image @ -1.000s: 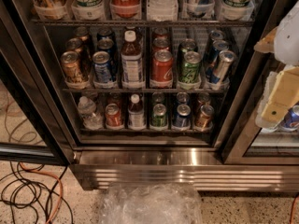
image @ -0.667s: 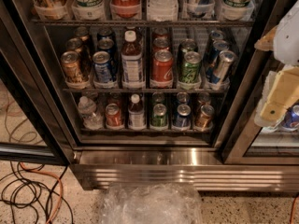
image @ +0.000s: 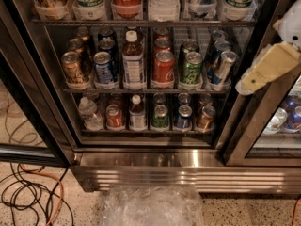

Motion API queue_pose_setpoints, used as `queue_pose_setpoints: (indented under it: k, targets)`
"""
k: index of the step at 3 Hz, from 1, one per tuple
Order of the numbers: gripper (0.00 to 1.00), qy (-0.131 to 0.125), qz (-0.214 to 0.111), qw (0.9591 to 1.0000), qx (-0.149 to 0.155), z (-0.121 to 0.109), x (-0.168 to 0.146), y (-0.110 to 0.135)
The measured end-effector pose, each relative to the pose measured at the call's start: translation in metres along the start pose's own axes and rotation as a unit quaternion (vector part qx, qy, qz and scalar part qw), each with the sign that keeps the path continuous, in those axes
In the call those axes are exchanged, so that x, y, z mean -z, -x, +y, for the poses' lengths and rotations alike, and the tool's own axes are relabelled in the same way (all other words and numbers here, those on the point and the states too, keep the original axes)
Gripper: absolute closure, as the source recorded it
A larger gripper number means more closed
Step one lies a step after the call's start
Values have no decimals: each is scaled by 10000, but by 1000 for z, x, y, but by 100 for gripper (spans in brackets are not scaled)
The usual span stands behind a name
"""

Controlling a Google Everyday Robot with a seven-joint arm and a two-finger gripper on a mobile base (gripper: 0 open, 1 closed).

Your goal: Pick 7up can from top shelf of fridge

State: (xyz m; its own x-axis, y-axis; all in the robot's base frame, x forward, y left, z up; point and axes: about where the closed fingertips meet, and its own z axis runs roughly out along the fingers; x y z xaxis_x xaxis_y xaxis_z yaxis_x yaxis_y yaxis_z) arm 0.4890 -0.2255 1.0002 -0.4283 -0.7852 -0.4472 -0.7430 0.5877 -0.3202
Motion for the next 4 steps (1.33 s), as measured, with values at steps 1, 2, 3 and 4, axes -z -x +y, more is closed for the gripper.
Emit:
queue_pose_setpoints:
  k: [1, 2, 3, 4]
  targets:
    - [0, -67, -65, 9999, -135, -2, 2, 4]
    - [0, 105, -195, 9997, 66, 4, 0, 8]
    - [0, 24, -772, 9954, 574, 20, 13, 36]
    - [0, -329, -1524, 9827, 997, 22, 22, 83]
